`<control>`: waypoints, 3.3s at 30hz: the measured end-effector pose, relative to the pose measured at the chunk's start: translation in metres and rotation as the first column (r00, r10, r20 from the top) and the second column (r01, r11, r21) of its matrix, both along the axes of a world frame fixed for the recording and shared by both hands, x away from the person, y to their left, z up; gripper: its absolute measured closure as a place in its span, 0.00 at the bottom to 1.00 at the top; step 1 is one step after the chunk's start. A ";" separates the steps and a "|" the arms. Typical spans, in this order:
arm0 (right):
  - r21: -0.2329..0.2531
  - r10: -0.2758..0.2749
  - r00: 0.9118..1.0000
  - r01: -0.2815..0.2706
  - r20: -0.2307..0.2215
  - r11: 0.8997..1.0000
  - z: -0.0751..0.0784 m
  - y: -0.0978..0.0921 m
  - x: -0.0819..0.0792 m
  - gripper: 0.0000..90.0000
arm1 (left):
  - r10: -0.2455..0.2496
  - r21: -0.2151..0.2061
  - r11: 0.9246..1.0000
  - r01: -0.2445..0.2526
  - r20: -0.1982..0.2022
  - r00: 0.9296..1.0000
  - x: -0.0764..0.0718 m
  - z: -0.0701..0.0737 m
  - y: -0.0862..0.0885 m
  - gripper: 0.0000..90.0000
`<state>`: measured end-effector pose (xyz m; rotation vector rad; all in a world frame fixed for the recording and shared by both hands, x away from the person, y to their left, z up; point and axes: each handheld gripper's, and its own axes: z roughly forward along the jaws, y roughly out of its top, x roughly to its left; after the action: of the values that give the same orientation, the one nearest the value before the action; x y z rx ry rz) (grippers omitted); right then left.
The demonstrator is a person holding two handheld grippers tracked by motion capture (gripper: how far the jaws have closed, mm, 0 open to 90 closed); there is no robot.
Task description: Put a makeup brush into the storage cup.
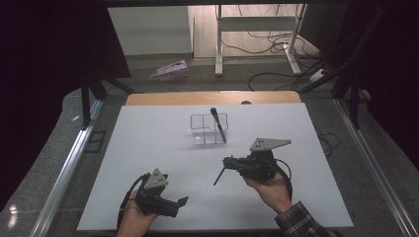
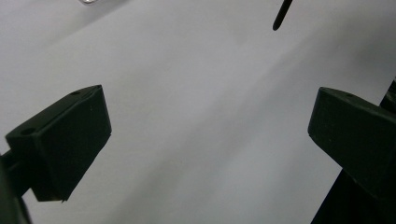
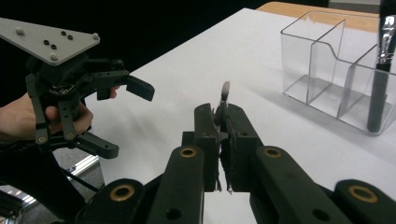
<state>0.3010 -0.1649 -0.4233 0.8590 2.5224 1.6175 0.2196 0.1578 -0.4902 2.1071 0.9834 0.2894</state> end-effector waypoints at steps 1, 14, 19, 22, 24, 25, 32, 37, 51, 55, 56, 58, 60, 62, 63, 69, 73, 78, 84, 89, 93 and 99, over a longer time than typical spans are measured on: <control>-0.003 -0.002 1.000 0.002 0.002 1.000 0.001 -0.001 0.000 0.94 | 0.002 -0.002 1.000 -0.002 0.001 1.000 0.000 0.000 0.001 0.00; -0.002 -0.027 0.999 0.027 0.019 1.000 0.006 -0.009 0.005 0.94 | 0.040 0.016 0.999 -0.041 0.018 0.999 -0.005 -0.003 0.012 0.00; -0.003 -0.032 0.999 0.032 0.024 0.999 0.007 -0.011 0.007 0.94 | 0.051 0.025 0.998 -0.052 0.025 0.998 -0.006 -0.003 0.014 0.00; -0.003 -0.038 0.999 0.038 0.029 0.999 0.009 -0.012 0.009 0.94 | 0.053 0.027 0.998 -0.054 0.027 0.998 -0.007 -0.004 0.015 0.00; -0.004 -0.042 0.999 0.042 0.030 0.999 0.009 -0.013 0.011 0.94 | 0.055 0.033 0.998 -0.056 0.030 0.998 -0.007 -0.004 0.016 0.00; -0.003 -0.044 0.999 0.044 0.030 0.999 0.009 -0.013 0.012 0.94 | 0.055 0.032 0.998 -0.056 0.031 0.998 -0.007 -0.004 0.016 0.00; -0.005 -0.058 0.998 0.058 0.036 0.998 0.013 -0.015 0.018 0.94 | 0.063 0.044 0.997 -0.064 0.038 0.997 -0.009 -0.004 0.019 0.00; -0.005 -0.065 0.997 0.065 0.045 0.998 0.016 -0.016 0.023 0.94 | 0.068 0.045 0.997 -0.070 0.041 0.997 -0.011 -0.003 0.021 0.00; 0.000 -0.085 0.995 0.086 0.055 0.996 0.026 -0.017 0.038 0.94 | 0.091 0.042 0.995 -0.093 0.048 0.995 -0.015 -0.003 0.029 0.00; 0.002 -0.093 0.994 0.093 0.060 0.996 0.029 -0.017 0.044 0.94 | 0.096 0.039 0.994 -0.098 0.050 0.994 -0.015 -0.003 0.030 0.00; -0.001 -0.092 0.994 0.093 0.064 0.996 0.029 -0.017 0.045 0.94 | 0.096 0.039 0.994 -0.098 0.050 0.994 -0.015 -0.003 0.030 0.00; -0.002 -0.094 0.993 0.095 0.069 0.996 0.031 -0.017 0.047 0.94 | 0.098 0.041 0.994 -0.101 0.051 0.994 -0.016 -0.002 0.031 0.00; -0.001 -0.100 0.993 0.100 0.069 0.995 0.032 -0.017 0.050 0.94 | 0.100 0.042 0.994 -0.102 0.052 0.994 -0.017 -0.002 0.031 0.00; -0.001 -0.107 0.991 0.107 0.076 0.994 0.034 -0.018 0.053 0.94 | 0.103 0.040 0.994 -0.105 0.052 0.993 -0.017 -0.002 0.032 0.00; 0.002 -0.108 0.991 0.108 0.077 0.994 0.035 -0.018 0.054 0.94 | 0.103 0.040 0.994 -0.105 0.052 0.993 -0.017 -0.002 0.032 0.00; 0.005 -0.121 0.989 0.121 0.088 0.993 0.042 -0.019 0.063 0.94 | 0.109 0.048 0.993 -0.112 0.053 0.993 -0.017 -0.003 0.034 0.00; 0.012 -0.130 0.987 0.130 0.093 0.991 0.045 -0.019 0.069 0.94 | 0.117 0.048 0.992 -0.119 0.050 0.992 -0.016 -0.003 0.036 0.00; 0.012 -0.139 0.985 0.139 0.099 0.990 0.046 -0.018 0.077 0.94 | 0.126 0.052 0.990 -0.128 0.047 0.991 -0.016 -0.004 0.038 0.00; 0.006 -0.153 0.982 0.153 0.112 0.988 0.048 -0.017 0.086 0.94 | 0.132 0.063 0.989 -0.135 0.048 0.990 -0.015 -0.005 0.041 0.01; 0.003 -0.161 0.978 0.162 0.131 0.987 0.053 -0.015 0.092 0.94 | 0.138 0.062 0.988 -0.140 0.046 0.989 -0.016 -0.005 0.047 0.01; -0.003 -0.165 0.976 0.167 0.142 0.986 0.054 -0.013 0.096 0.94 | 0.144 0.057 0.988 -0.147 0.046 0.988 -0.016 -0.005 0.052 0.01; -0.011 -0.176 0.973 0.180 0.149 0.984 0.056 -0.010 0.101 0.94 | 0.158 0.051 0.986 -0.161 0.045 0.986 -0.018 -0.005 0.059 0.01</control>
<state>0.4023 -0.1748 -0.3670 0.8981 2.2895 1.5321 0.2019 0.2164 -0.4951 2.0661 1.1335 0.4432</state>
